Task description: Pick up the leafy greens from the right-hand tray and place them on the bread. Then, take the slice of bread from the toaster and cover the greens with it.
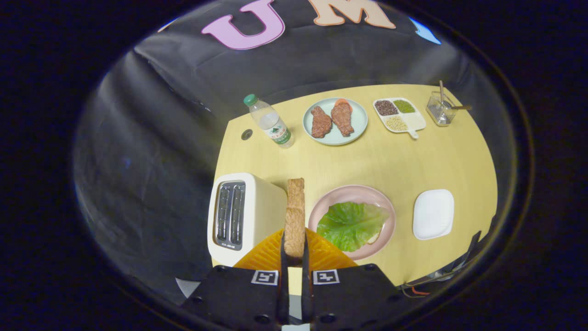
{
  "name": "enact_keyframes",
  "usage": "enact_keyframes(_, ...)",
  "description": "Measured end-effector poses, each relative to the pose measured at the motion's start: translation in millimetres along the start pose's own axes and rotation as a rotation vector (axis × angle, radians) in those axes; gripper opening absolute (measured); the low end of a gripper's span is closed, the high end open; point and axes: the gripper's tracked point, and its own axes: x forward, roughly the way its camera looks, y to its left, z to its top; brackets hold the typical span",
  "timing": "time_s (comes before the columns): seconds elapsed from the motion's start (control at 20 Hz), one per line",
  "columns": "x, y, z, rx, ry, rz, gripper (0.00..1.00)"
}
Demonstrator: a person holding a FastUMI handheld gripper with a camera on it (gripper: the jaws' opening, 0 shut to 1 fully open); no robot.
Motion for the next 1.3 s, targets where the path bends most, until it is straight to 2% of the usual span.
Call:
enact_keyframes(0.15,21.4,-18.9,-7.3,0.059,-0.018,0.095,0.14)
enact_keyframes(0.4,55.6,-65.5,-39.0,0.125,0.008,0.13,0.13)
enact_keyframes(0.6,68.9,-78.8,-44.9,0.188,0.002,0.22,0.13)
enact_keyframes(0.9,77.1,-112.1,-51.0,0.222,-0.023,0.247,0.14)
enact_keyframes(1.3,85.3,-127.4,-65.6,0.199,-0.002,0.23,0.24)
